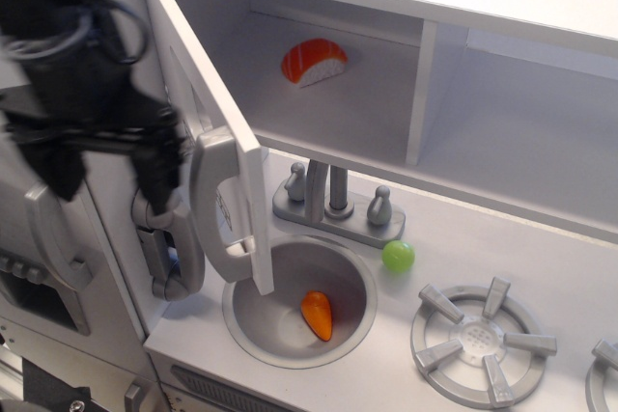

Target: Close microwave

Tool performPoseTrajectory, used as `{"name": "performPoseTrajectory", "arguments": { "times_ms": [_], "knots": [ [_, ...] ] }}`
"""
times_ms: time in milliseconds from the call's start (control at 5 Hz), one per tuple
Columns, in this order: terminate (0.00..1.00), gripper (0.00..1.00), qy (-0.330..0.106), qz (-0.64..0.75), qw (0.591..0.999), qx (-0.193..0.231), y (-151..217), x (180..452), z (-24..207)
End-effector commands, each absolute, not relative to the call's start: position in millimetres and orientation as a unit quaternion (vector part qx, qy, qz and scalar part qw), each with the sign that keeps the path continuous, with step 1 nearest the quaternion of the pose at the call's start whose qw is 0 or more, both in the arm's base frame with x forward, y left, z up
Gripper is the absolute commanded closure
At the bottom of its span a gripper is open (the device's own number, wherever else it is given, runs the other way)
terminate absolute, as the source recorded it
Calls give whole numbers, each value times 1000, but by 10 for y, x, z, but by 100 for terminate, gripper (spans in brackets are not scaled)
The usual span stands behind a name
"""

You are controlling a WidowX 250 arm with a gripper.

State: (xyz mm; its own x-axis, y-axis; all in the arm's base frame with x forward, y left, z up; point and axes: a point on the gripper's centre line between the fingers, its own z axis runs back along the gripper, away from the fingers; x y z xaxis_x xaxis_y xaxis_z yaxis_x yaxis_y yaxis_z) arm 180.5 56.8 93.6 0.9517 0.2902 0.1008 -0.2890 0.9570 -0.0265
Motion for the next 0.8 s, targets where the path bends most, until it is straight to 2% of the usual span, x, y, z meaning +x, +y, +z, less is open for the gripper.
{"name": "performPoseTrajectory", "arguments": {
  "times_ms": [0, 400, 600],
  "knots": [
    [0, 0, -91, 162, 983, 2, 456, 2184, 919],
    [0, 0, -110, 154, 981, -40, 223, 2497, 985],
    [0, 0, -138, 178, 972, -62, 193, 2681, 1036]
  ]
}}
